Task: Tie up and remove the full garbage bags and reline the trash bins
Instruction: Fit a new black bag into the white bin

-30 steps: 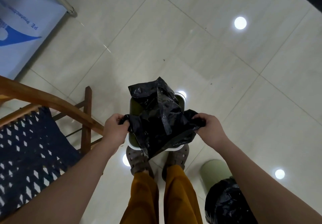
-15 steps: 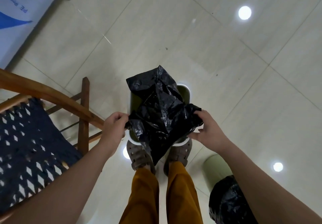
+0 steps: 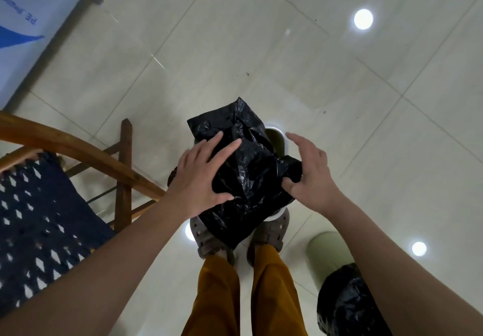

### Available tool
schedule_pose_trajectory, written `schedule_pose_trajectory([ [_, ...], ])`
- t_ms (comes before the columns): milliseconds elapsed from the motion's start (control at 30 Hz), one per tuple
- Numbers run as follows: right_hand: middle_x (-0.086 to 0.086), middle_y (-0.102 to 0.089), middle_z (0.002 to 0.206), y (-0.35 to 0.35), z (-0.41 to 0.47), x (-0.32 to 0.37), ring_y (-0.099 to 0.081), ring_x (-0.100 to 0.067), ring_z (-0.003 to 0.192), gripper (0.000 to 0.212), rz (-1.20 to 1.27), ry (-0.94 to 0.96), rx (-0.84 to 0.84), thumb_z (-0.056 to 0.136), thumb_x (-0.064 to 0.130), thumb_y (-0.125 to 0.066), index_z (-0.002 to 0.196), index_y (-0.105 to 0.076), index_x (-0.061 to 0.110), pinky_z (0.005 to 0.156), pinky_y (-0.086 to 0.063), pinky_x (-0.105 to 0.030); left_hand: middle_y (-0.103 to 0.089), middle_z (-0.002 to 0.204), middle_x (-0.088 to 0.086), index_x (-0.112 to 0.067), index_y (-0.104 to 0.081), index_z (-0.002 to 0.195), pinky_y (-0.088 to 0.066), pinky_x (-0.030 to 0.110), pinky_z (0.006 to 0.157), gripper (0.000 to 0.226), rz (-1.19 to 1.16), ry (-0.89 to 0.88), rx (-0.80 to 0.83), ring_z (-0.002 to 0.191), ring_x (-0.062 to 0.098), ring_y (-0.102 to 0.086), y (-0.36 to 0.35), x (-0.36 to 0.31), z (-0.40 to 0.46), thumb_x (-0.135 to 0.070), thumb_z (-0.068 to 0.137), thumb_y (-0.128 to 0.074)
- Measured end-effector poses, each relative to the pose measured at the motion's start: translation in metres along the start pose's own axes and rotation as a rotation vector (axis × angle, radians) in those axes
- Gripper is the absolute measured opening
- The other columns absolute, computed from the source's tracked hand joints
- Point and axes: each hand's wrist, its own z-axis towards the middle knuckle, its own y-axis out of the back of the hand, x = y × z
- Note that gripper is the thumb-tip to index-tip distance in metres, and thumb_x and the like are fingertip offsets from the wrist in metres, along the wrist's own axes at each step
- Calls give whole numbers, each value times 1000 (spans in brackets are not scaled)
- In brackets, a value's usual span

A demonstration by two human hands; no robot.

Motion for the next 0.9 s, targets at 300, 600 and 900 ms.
schedule_pose_trajectory([
  [300,2,-55,135,-20,24,-5,-49,-15,126,52,19,-2,221,88,3,-59,137,-53,23,95,-28,-7,-46,145,-3,-16,-60,127,-43,29,101,38,-441,148,137,121,17,-54,-14,-9,23,-7,90,-61],
  [600,15,-59,120,-3,12,6,-55,2,89,44,373,-171,283,92,13,-59,127,-56,39,88,-43,-24,-66,97,10,-1,-65,112,-42,32,81,42,-748,608,411,87,21,-58,8,-12,22,-37,97,-50],
  [900,13,-59,133,-35,28,20,-55,-12,123,75,517,-355,669,71,89,-41,131,-54,46,111,-36,-43,-74,87,-2,-22,-71,96,-54,19,69,12,-967,551,85,80,10,-70,-5,-9,31,-29,93,-61],
])
